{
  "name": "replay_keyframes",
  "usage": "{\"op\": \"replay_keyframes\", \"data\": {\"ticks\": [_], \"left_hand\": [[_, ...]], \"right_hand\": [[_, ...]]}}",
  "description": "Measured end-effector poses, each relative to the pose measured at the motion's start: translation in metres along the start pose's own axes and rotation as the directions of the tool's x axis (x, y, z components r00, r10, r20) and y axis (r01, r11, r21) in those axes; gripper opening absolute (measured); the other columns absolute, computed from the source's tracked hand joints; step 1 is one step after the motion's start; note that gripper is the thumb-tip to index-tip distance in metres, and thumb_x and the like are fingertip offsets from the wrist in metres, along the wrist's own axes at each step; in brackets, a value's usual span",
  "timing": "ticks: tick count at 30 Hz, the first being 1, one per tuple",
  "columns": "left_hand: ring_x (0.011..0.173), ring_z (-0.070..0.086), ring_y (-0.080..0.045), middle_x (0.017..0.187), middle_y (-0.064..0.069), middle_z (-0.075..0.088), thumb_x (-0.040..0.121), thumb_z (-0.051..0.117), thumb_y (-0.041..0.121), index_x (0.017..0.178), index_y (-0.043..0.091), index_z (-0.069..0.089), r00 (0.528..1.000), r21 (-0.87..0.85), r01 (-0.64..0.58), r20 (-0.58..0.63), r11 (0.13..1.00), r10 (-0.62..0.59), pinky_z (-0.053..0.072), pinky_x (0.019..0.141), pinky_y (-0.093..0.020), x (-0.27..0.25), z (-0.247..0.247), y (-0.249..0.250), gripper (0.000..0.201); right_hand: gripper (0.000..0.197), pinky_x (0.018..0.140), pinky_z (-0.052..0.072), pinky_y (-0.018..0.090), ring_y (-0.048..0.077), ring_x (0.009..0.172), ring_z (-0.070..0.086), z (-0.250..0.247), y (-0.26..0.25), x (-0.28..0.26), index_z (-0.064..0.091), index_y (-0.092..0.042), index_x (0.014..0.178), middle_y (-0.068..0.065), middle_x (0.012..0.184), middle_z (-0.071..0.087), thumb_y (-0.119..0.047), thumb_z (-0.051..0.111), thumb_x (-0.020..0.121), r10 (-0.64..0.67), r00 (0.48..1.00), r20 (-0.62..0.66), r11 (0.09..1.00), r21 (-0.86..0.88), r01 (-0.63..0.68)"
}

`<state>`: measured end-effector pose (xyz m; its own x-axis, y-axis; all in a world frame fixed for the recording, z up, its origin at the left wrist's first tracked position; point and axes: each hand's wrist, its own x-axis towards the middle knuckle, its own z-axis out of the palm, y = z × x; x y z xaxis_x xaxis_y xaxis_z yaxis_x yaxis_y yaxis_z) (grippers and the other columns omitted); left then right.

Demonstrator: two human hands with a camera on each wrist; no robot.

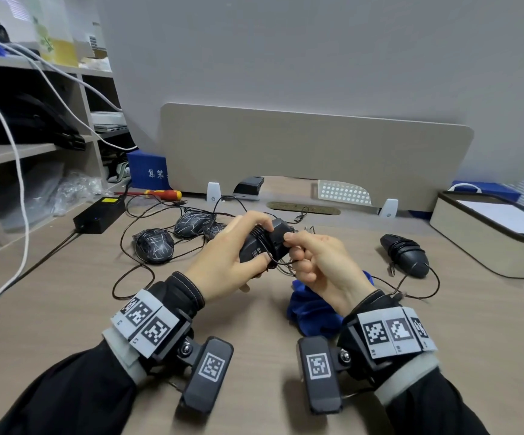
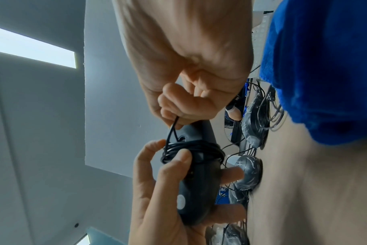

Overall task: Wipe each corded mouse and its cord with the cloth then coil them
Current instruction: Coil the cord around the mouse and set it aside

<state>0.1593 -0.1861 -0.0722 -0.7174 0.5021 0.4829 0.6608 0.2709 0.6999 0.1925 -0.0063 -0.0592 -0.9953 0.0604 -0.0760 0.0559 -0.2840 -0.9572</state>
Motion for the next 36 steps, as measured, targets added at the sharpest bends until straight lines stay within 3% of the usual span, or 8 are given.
{"op": "replay_keyframes", "data": {"ticks": [5,12,17,20,23,27,32,36], "left_hand": [[0.072,0.069,-0.018,0.11,0.002,0.048,0.094,0.058,0.013,0.116,0.047,0.052,0.998,0.025,0.008,0.056,1.0,-0.009,0.056,0.043,-0.034,0.0,0.002,0.0,0.042],[0.066,0.067,-0.021,0.106,0.004,0.048,0.093,0.059,0.008,0.105,0.042,0.056,0.999,-0.029,0.044,-0.005,0.999,-0.044,0.053,0.039,-0.034,0.0,0.007,-0.002,0.036],[0.06,0.067,-0.026,0.104,-0.014,0.054,0.094,0.055,0.006,0.096,0.04,0.056,0.984,-0.175,0.118,-0.111,0.978,-0.138,0.055,0.042,-0.038,0.003,0.011,-0.005,0.035],[0.057,0.066,-0.025,0.108,-0.021,0.055,0.095,0.054,0.004,0.097,0.037,0.056,0.965,-0.245,0.147,-0.178,0.958,-0.194,0.053,0.041,-0.033,0.006,0.01,-0.005,0.033],[0.054,0.066,-0.024,0.116,-0.022,0.051,0.096,0.054,0.003,0.1,0.029,0.055,0.94,-0.276,0.165,-0.247,0.947,-0.236,0.051,0.039,-0.03,0.008,0.008,-0.007,0.026],[0.053,0.063,-0.026,0.114,-0.023,0.049,0.093,0.055,0.001,0.095,0.029,0.055,0.934,-0.25,0.176,-0.263,0.952,-0.241,0.05,0.039,-0.029,0.008,0.009,-0.007,0.028],[0.057,0.065,-0.036,0.114,-0.019,0.052,0.091,0.057,0.002,0.09,0.038,0.057,0.947,-0.22,0.173,-0.232,0.96,-0.223,0.051,0.04,-0.03,0.007,0.01,-0.003,0.036],[0.055,0.063,-0.033,0.106,-0.018,0.058,0.093,0.054,-0.002,0.099,0.024,0.056,0.953,-0.283,0.174,-0.193,0.943,-0.234,0.05,0.038,-0.03,0.006,0.01,-0.001,0.027]], "right_hand": [[0.014,0.033,0.026,0.016,0.005,0.038,0.034,0.0,0.0,-0.002,0.06,-0.007,0.079,-0.003,0.054,0.045,-0.01,0.065,0.092,-0.048,0.999,-0.007,0.998,-0.044,0.048],[0.016,0.035,0.032,0.018,0.008,0.04,0.04,0.005,0.001,-0.004,0.061,-0.006,0.078,0.002,0.057,0.05,-0.01,0.065,0.093,-0.128,0.991,-0.029,0.987,-0.097,0.125],[0.021,0.053,0.056,0.025,0.016,0.058,0.053,0.004,-0.006,-0.005,0.064,0.003,0.105,0.007,0.073,0.056,-0.012,0.057,0.094,-0.062,0.998,0.02,0.977,0.206,0.056],[0.029,0.064,0.06,0.03,0.017,0.064,0.057,-0.001,-0.008,-0.004,0.061,0.006,0.116,0.007,0.076,0.056,-0.016,0.046,0.103,-0.051,0.997,0.054,0.948,0.317,0.031],[0.041,0.053,0.055,0.026,0.014,0.057,0.049,0.003,-0.004,-0.003,0.059,0.009,0.121,0.002,0.068,0.052,-0.025,0.04,0.108,-0.047,0.997,0.061,0.976,0.216,0.033],[0.037,0.042,0.042,0.021,0.009,0.045,0.037,0.007,-0.001,-0.004,0.064,0.002,0.112,-0.004,0.057,0.04,-0.027,0.043,0.107,-0.053,0.996,0.07,0.997,0.054,0.05],[0.033,0.041,0.04,0.02,0.008,0.044,0.034,0.002,-0.005,-0.004,0.067,-0.001,0.112,-0.006,0.055,0.037,-0.028,0.051,0.104,-0.093,0.995,0.031,0.996,0.01,0.092],[0.029,0.047,0.05,0.024,0.01,0.049,0.036,0.001,0.0,-0.002,0.066,-0.002,0.109,-0.004,0.058,0.039,-0.022,0.045,0.107,-0.094,0.995,0.035,0.992,-0.077,0.096]]}}
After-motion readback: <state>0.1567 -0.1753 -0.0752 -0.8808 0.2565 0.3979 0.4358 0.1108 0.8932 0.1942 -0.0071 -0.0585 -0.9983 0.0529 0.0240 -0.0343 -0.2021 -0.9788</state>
